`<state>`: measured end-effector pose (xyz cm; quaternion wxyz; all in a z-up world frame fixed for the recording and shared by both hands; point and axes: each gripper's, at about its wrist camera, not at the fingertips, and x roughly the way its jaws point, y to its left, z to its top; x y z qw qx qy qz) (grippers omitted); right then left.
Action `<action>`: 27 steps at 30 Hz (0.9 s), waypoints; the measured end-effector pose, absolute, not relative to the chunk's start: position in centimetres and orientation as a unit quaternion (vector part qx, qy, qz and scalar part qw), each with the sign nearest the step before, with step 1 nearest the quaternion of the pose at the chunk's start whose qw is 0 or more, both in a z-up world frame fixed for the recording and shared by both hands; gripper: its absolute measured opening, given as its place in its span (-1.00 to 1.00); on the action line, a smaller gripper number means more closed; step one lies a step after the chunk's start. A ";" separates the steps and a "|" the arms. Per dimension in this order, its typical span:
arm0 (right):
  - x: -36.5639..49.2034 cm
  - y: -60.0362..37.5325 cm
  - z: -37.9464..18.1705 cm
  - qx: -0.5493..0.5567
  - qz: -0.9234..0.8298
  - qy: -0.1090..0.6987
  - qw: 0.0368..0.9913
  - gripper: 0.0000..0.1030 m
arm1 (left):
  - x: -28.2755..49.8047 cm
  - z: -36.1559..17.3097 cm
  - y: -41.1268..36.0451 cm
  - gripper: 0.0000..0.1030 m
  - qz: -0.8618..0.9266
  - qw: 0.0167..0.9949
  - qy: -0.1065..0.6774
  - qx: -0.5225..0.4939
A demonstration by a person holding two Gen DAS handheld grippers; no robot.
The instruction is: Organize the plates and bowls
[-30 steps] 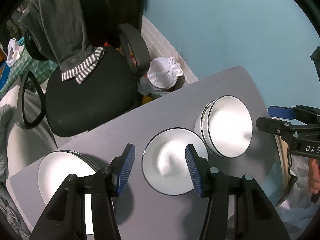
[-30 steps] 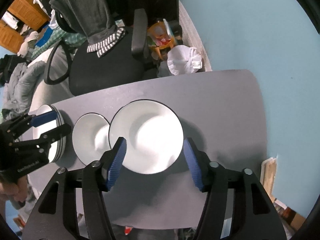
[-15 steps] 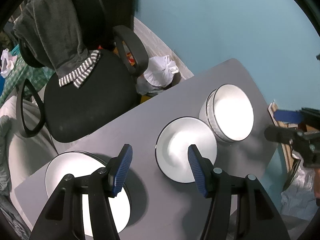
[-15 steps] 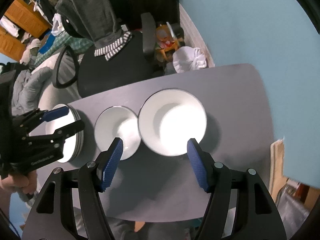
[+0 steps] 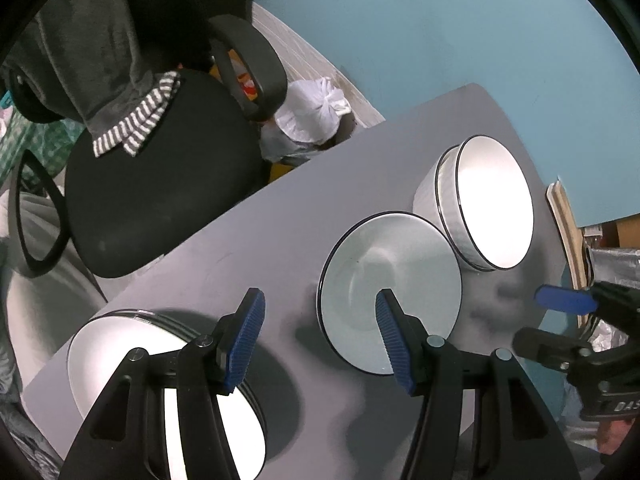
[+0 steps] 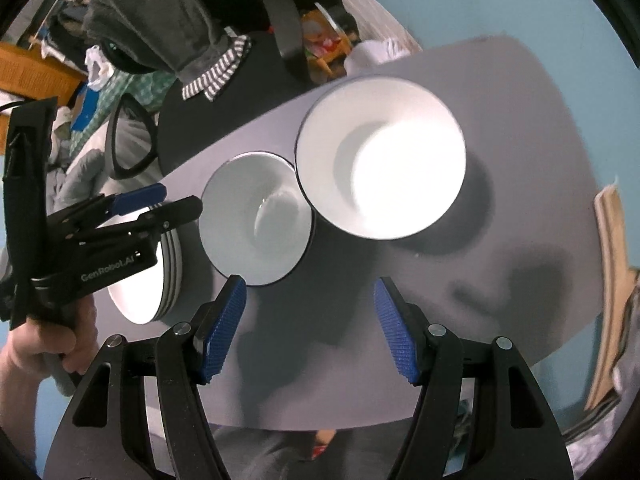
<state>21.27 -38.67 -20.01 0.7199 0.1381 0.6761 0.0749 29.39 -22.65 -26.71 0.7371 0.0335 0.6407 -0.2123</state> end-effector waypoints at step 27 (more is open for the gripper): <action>22.0 -38.2 -27.1 0.218 0.048 0.669 0.709 0.06 | 30.9 -29.9 -24.7 0.00 -0.230 0.709 0.666 0.042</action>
